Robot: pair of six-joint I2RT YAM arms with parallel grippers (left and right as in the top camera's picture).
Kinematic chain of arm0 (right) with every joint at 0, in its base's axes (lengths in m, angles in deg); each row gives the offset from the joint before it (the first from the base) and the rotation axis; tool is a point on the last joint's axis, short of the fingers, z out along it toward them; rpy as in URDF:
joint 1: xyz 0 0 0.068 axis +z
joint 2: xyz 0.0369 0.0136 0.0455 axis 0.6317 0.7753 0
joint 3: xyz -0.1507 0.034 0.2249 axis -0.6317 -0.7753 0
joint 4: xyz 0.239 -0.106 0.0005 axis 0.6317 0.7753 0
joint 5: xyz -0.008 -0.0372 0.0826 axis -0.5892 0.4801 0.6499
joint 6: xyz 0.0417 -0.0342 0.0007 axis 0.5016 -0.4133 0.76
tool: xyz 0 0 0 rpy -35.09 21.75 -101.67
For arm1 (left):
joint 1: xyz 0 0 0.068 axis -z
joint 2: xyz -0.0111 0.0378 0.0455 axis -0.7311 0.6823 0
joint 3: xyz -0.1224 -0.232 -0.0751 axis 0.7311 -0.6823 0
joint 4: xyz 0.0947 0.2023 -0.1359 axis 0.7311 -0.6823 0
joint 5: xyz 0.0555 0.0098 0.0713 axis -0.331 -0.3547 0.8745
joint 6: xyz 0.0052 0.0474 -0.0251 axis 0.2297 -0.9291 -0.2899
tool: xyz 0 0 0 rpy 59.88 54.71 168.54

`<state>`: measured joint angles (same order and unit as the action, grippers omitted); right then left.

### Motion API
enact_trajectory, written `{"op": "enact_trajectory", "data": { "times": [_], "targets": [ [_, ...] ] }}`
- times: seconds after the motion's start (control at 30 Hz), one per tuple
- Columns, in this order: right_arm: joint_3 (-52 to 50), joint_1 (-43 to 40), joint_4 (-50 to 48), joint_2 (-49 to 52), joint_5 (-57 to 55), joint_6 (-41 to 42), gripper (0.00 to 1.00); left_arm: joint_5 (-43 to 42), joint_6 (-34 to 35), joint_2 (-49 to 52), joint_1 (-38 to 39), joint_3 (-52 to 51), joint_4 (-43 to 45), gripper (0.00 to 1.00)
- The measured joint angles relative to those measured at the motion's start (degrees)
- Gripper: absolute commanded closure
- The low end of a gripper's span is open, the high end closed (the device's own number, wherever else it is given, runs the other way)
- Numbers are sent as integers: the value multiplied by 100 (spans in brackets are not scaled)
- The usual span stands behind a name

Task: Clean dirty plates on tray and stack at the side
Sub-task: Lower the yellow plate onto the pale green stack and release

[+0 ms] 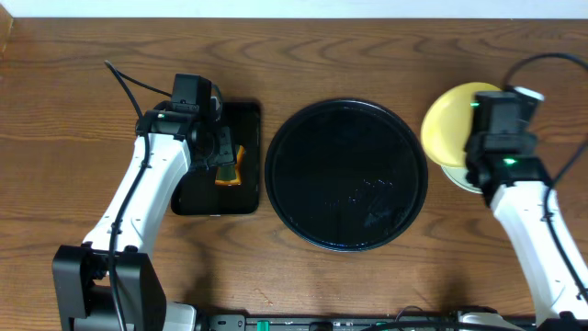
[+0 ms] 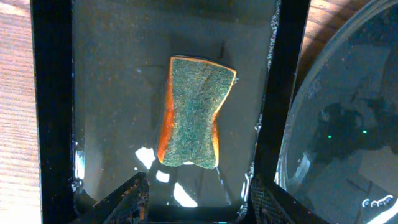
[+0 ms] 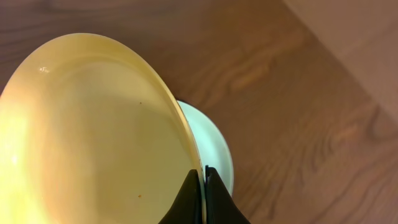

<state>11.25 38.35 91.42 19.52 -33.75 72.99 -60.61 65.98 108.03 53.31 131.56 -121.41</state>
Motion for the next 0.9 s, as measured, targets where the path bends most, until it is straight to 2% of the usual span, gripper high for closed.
{"op": "enact_trajectory", "data": {
  "times": [0.2, 0.27, 0.37, 0.43, 0.5, 0.63, 0.7, 0.77, 0.8, 0.83, 0.9],
  "targets": [
    [0, -782, 42, 149, 516, 181, 98, 0, 0, 0, 0, 0, 0, 46],
    [0, -922, 48, 273, 673, 225, 92, 0, 0, 0, 0, 0, 0, 45],
    [0, -1045, 55, 417, 883, 302, 75, 0, 2, 0, 0, 0, 0, 46],
    [0, -1080, 70, 501, 1038, 313, 72, 0, 0, 0, 0, 0, 0, 45],
    [0, -1084, 116, 566, 1303, 319, 65, 0, 0, 0, 0, 0, 0, 45],
    [0, -1080, 216, 605, 2319, 221, 54, 0, -13, 0, 0, 0, 0, 31],
    [0, -1075, 262, 605, 2896, 87, 44, 0, 2, 0, 0, 0, -2, 29],
    [0, -1045, 363, 605, 3482, -103, 29, 0, 4, 0, 0, 0, -2, 24],
    [0, -1023, 420, 605, 3694, -186, 18, 0, -7, 0, 0, 0, -2, 23],
    [0, -981, 490, 605, 3840, -254, 1, 2, 0, 0, 0, 0, -7, 23],
    [0, -844, 728, 605, 4109, -476, 1, 0, 11, 0, 0, 0, -50, 22]
  ]
}}
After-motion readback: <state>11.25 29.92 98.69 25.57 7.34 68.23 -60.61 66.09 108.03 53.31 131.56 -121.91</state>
